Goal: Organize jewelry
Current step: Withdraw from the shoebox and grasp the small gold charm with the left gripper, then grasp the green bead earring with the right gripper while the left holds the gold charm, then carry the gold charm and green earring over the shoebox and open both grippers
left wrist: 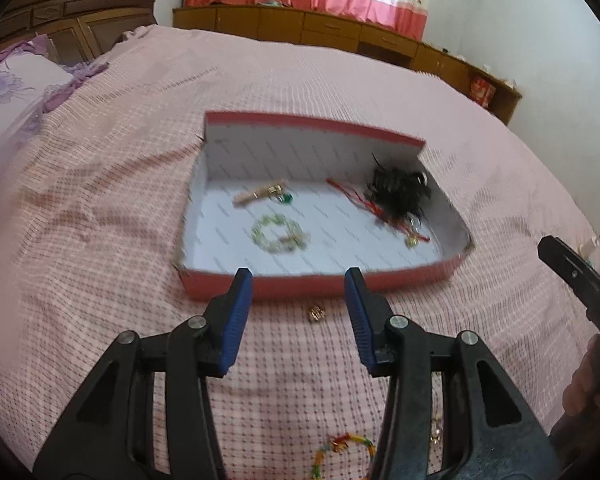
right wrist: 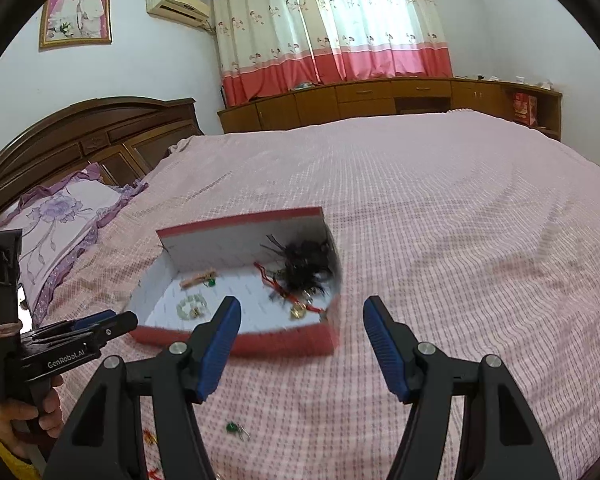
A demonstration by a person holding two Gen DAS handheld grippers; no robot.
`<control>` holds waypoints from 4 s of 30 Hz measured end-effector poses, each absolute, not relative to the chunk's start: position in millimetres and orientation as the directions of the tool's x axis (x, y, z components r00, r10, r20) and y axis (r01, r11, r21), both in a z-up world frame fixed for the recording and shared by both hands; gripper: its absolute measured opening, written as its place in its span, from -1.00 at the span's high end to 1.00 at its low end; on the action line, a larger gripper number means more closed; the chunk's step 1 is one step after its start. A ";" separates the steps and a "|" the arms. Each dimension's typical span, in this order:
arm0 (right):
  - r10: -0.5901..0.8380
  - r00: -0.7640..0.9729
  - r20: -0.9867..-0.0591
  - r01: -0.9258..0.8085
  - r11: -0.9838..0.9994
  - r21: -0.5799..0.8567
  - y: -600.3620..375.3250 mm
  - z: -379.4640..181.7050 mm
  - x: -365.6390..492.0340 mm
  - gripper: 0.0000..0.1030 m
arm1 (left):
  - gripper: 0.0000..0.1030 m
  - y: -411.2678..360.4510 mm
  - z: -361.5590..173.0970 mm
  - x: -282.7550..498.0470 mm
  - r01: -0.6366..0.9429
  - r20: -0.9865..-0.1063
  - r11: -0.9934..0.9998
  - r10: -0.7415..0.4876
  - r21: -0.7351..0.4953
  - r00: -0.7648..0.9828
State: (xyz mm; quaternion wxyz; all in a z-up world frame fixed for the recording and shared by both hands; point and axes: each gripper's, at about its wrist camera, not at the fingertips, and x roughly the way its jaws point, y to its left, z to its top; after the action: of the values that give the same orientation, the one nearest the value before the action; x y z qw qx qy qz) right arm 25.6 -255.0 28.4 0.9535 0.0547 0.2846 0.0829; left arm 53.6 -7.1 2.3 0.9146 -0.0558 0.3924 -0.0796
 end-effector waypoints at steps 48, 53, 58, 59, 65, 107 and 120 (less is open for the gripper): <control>0.235 0.754 -0.614 -0.124 0.968 0.219 -252.0 -23.0 -2.0 -0.29 | 0.90 -12.5 -30.1 30.1 0.110 -0.699 0.981 -0.192 -0.161 0.689; 0.259 0.721 -0.643 -0.157 0.965 0.212 -231.2 -33.9 -1.3 -0.29 | 0.90 2.2 -26.3 23.1 0.083 -0.694 0.980 -0.188 -0.183 0.695; 0.284 0.678 -0.678 -0.181 0.959 0.220 -216.5 -49.1 3.8 -0.27 | 0.90 15.3 -26.6 17.7 0.064 -0.687 0.978 -0.186 -0.199 0.702; 0.294 0.667 -0.685 -0.187 0.955 0.228 -214.3 -52.4 5.4 -0.24 | 0.90 17.1 -26.9 17.1 0.060 -0.687 0.977 -0.185 -0.203 0.703; 0.289 0.631 -0.720 -0.202 0.957 0.207 -199.9 -67.3 10.0 -0.01 | 0.90 29.7 -30.0 14.2 0.043 -0.680 0.973 -0.191 -0.228 0.708; 0.310 0.787 -0.533 -0.274 0.950 0.148 -190.1 6.6 19.4 0.74 | 0.89 17.1 13.3 32.8 0.086 -0.548 0.976 -0.185 -0.202 0.816; 0.256 0.842 -0.475 -0.233 0.966 0.108 -193.0 14.1 75.0 0.75 | 0.89 5.0 11.9 76.7 0.088 -0.492 0.986 -0.148 -0.142 0.858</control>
State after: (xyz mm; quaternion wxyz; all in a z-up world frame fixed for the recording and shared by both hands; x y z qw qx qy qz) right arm 75.0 -193.0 14.1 0.9595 0.0230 0.2504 0.1274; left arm 76.7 5.0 11.9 0.9621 -0.0573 0.2593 -0.0612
